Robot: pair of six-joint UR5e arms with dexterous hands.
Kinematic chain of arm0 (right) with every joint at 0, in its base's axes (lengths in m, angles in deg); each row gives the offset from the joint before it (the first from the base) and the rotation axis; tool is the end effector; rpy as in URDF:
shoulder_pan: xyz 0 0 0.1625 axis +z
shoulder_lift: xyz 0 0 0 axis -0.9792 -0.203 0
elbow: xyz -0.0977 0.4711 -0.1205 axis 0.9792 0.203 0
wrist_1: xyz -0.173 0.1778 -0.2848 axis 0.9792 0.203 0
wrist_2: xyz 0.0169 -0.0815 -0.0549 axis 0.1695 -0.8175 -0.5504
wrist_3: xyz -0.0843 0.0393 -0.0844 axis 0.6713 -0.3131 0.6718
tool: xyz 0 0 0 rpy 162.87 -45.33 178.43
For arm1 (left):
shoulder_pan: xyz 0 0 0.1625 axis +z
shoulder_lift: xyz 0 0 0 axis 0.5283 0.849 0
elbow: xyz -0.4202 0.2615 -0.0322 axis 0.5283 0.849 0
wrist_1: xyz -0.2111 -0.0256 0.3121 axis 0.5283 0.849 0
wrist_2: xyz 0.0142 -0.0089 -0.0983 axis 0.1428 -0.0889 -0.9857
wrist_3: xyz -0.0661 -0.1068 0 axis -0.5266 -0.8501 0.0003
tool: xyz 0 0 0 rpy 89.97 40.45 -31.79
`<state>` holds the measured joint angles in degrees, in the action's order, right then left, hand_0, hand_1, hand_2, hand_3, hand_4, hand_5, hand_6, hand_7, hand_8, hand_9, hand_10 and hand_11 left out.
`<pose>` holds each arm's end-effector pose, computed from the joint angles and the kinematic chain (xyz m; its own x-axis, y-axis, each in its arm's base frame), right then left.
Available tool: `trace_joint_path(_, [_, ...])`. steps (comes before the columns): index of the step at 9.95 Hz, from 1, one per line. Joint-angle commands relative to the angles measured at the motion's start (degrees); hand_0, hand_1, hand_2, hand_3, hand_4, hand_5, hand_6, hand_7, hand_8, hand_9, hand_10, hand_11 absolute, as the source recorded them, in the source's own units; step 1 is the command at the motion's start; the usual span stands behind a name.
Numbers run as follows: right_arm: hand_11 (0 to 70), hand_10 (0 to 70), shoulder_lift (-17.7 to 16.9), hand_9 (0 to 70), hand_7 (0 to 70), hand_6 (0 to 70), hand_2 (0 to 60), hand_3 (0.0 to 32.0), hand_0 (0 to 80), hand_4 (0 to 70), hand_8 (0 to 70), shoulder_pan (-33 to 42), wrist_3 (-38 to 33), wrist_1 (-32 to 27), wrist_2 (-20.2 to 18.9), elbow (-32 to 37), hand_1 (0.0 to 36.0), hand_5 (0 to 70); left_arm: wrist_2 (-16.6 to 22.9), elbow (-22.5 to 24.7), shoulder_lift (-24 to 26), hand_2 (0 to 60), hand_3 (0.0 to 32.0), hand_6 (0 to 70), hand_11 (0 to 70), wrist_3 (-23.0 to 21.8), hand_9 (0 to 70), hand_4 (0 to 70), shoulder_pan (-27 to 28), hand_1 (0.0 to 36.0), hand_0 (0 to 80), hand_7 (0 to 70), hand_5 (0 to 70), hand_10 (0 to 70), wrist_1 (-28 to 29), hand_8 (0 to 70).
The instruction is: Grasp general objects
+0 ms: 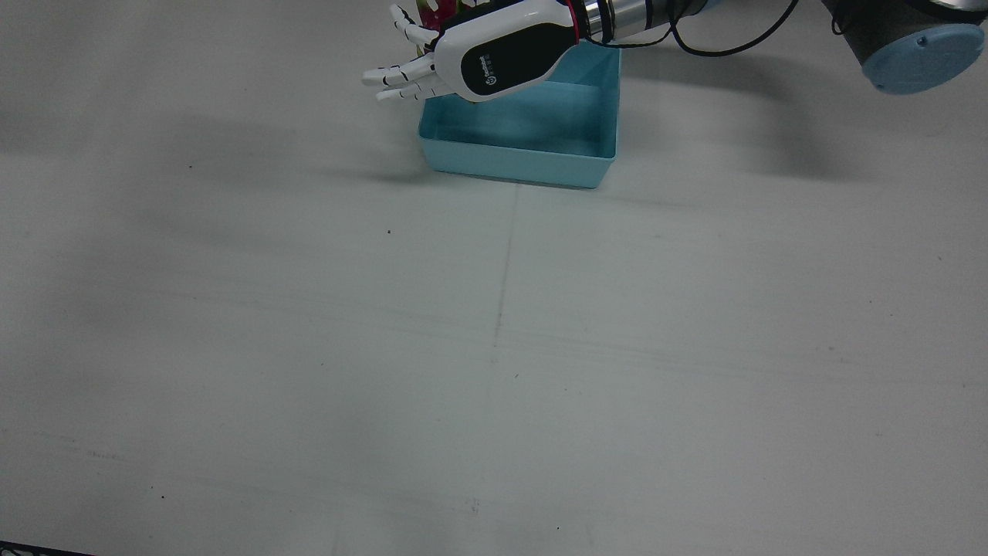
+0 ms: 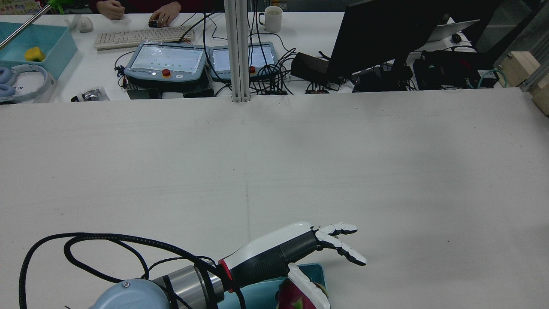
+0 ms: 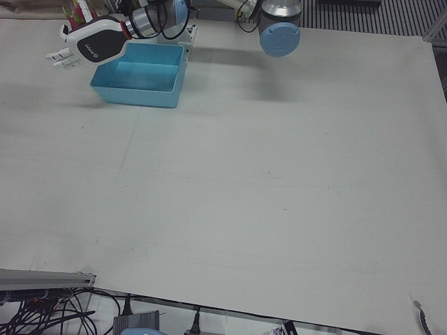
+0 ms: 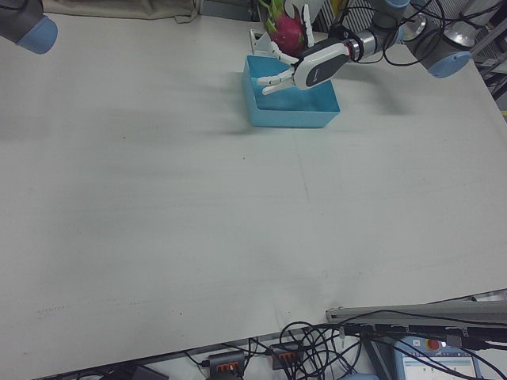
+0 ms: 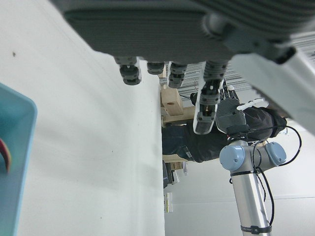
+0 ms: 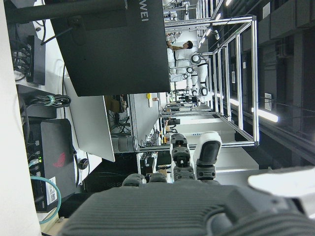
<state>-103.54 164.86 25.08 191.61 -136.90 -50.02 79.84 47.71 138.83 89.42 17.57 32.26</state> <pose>0.1198 -0.4745 0.7745 -0.9926 -0.0722 -0.0979 0.1073 -0.1406 -0.9842 0.5786 -0.3085 0.2106 -0.6038 -0.6318 -0.4860 -0.1152 0.6725 -0.7311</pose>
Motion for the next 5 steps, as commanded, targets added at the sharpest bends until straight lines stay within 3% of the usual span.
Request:
trace_joint_path(1, [0.0, 0.0, 0.0, 0.0, 0.0, 0.0, 0.0, 0.0, 0.0, 0.0, 0.0, 0.0, 0.0, 0.0, 0.0, 0.0, 0.0, 0.0, 0.0, 0.0, 0.1, 0.0, 0.0, 0.8, 0.0, -0.1, 2.5, 11.8, -0.2, 5.8, 48.5, 19.8, 4.9, 0.0, -0.1, 5.0])
trace_joint_path(3, [0.0, 0.0, 0.0, 0.0, 0.0, 0.0, 0.0, 0.0, 0.0, 0.0, 0.0, 0.0, 0.0, 0.0, 0.0, 0.0, 0.0, 0.0, 0.0, 0.3, -0.1, 0.0, 0.0, 1.6, 0.5, -1.3, 2.8, 14.5, -4.3, 7.1, 49.9, 21.4, 5.9, 0.0, -0.6, 5.3])
trace_joint_path(5, [0.0, 0.0, 0.0, 0.0, 0.0, 0.0, 0.0, 0.0, 0.0, 0.0, 0.0, 0.0, 0.0, 0.0, 0.0, 0.0, 0.0, 0.0, -1.1, -0.7, -0.2, 0.0, 0.0, 3.6, 2.8, -5.8, 3.4, 16.8, -9.7, 5.0, 47.1, 24.2, 10.1, 1.7, -0.7, 5.6])
